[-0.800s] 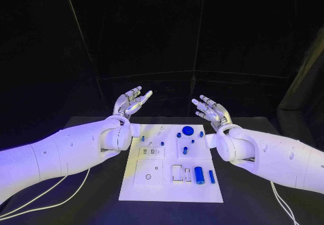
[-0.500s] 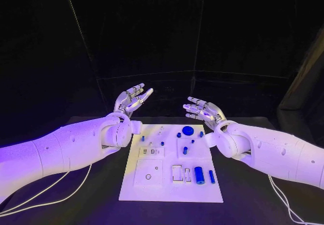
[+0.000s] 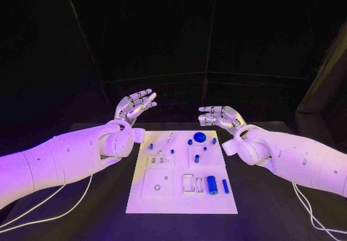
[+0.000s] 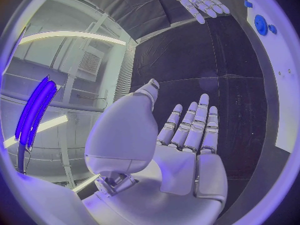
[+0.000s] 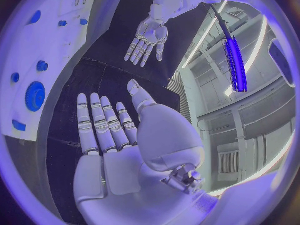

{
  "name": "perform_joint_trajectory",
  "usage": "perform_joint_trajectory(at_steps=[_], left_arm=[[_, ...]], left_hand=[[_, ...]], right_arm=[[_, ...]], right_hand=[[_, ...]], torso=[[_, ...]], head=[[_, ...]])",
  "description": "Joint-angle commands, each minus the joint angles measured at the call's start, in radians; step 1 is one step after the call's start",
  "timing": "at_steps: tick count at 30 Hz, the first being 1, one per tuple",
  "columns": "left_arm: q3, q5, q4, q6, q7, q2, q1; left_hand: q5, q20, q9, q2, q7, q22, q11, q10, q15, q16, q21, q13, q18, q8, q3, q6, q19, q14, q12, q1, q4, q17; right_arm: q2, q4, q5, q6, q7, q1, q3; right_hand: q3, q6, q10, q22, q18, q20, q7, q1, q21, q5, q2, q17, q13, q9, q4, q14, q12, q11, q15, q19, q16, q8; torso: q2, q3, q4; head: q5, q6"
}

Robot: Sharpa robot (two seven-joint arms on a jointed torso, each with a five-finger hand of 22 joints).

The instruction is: Assemble the parts on the task board

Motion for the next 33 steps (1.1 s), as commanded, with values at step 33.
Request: perform_joint_trajectory(at_steps=[33], left_arm=[[0.0,-0.078,0.295,0.188,0.008,-0.183,0.011]], left_hand=[[0.004,-0.085,0.01,0.078,0.049,0.056,-0.09,0.422,-0.127,0.123,0.187,0.006,0.045,0.044,-0.083,0.369,0.52,0.442,0.07,0.011,-0.134,0.093]], right_arm=[[-0.015,0.048,-1.176,0.064,-0.397,0.129,0.002]], right_hand=[[0.101,0.364,0.343,0.283,0.016,-0.205,-0.022,0.005,0.577,0.009,-0.1,0.307,0.004,0.008,-0.062,0.633,-0.018,-0.13,-0.196,0.497,0.477,-0.006]], torso=[[0.136,-0.0206,0.063]], head=[[-0.064,0.031]])
